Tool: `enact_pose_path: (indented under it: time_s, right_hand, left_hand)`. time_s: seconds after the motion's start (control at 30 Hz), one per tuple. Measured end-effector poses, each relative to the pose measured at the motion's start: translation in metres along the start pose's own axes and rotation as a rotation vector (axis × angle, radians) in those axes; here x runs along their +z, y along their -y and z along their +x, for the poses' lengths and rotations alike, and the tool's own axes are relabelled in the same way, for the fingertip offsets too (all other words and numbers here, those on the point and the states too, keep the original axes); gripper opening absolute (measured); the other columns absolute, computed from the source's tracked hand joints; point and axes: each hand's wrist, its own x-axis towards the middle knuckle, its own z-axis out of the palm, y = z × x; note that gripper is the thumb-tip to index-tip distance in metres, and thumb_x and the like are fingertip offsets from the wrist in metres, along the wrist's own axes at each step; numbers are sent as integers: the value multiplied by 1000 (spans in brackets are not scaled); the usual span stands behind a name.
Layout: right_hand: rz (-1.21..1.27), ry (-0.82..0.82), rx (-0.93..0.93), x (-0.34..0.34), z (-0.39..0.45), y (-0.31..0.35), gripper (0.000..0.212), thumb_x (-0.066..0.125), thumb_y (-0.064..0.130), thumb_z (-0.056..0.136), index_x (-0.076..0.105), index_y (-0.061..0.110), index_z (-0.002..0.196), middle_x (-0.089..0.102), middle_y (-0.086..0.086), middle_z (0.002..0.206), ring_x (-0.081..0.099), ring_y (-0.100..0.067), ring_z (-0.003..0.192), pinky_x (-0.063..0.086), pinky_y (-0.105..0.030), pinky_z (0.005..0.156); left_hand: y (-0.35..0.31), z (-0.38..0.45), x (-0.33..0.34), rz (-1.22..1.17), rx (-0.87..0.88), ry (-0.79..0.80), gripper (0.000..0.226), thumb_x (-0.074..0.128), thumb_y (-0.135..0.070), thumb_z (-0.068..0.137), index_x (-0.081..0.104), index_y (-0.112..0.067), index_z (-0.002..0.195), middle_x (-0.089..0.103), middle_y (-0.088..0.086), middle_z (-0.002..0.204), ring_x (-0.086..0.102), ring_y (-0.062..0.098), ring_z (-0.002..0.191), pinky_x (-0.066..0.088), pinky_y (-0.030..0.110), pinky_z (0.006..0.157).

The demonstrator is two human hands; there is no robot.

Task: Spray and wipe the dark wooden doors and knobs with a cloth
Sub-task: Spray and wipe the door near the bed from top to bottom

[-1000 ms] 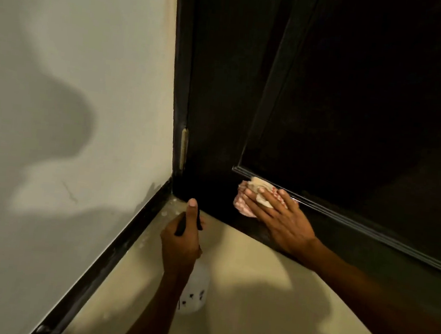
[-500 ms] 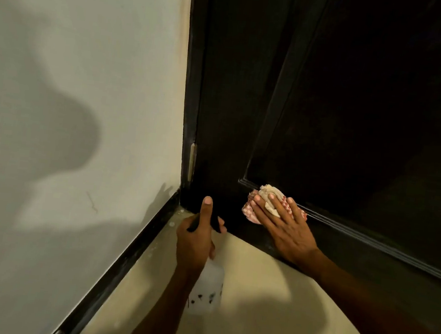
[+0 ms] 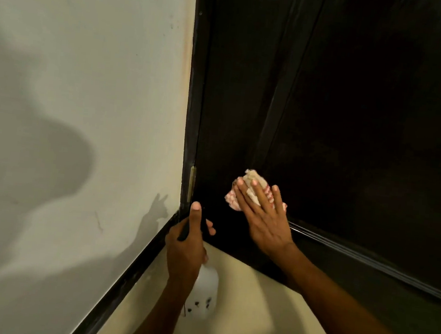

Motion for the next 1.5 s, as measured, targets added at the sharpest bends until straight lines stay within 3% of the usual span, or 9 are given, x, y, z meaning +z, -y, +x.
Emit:
enact_pose_path:
  time_s: [0.2, 0.3, 0.43, 0.57, 0.73, 0.97, 1.2, 1.33, 1.5]
  right_hand:
    - [57, -155, 227, -32, 44, -22, 76, 45, 16, 93, 15, 12, 162, -1, -4, 170, -3, -32, 156, -3, -68, 120]
    - [64, -96, 154, -10, 19, -2, 74, 47, 18, 90, 24, 10, 160, 4, -9, 170, -3, -34, 156, -6, -69, 119]
    - [74, 130, -91, 25, -38, 15, 72, 63, 24, 86, 41, 11, 153, 17, -13, 167, -11, -33, 155, -6, -63, 121]
    - [60, 134, -93, 21, -36, 7, 82, 65, 29, 87, 28, 12, 158, 10, -11, 165, -13, -27, 154, -10, -56, 124]
    - [31, 143, -93, 13, -70, -21, 83, 69, 27, 84, 32, 14, 157, 16, -11, 165, -13, -27, 155, -10, -56, 124]
    - [-41, 164, -38, -1, -136, -70, 90, 72, 14, 73, 36, 12, 155, 28, -12, 164, 3, -28, 155, -4, -55, 125]
    - [71, 140, -32, 2, -78, -19, 84, 71, 21, 79, 33, 12, 154, 24, -12, 161, 16, -28, 152, -3, -53, 124]
    - [51, 162, -22, 9, -32, 12, 75, 55, 27, 94, 22, 15, 160, 7, -9, 167, -10, -27, 155, -14, -53, 123]
    - [99, 52, 95, 5, -15, 13, 76, 51, 16, 91, 22, 11, 161, 6, -8, 169, -7, -28, 157, -4, -54, 125]
  left_hand:
    - [1, -2, -5, 8, 32, 42, 66, 45, -69, 86, 75, -10, 89, 77, 5, 79, 53, 17, 43, 45, 24, 41]
    - [8, -9, -12, 22, 41, 55, 67, 44, -68, 87, 74, -9, 89, 77, 5, 80, 54, 18, 44, 45, 23, 41]
    - [5, -13, -17, 61, 46, 74, 68, 44, -70, 85, 75, -10, 90, 77, 5, 80, 56, 16, 44, 46, 21, 41]
    - [3, -12, -21, 96, 29, 85, 64, 45, -71, 84, 76, -14, 87, 78, 2, 77, 58, 9, 45, 46, 20, 42]
    - [8, -22, -18, 104, 34, 108, 69, 44, -72, 84, 74, -10, 90, 77, 7, 80, 60, 22, 54, 47, 23, 43]
    - [4, -38, 6, 172, 43, 169, 68, 43, -68, 87, 74, -8, 89, 77, 7, 80, 54, 9, 42, 43, 19, 41]
    - [-2, -40, 3, 174, 39, 164, 68, 43, -68, 87, 75, -9, 89, 77, 5, 77, 54, 12, 43, 46, 22, 43]
    - [-7, -34, -9, 151, 62, 142, 65, 46, -68, 84, 77, -11, 86, 77, 6, 77, 53, 13, 42, 47, 26, 44]
    - [-19, -20, -18, 128, 109, 132, 68, 45, -65, 87, 76, -4, 88, 77, 9, 77, 54, 19, 43, 48, 29, 44]
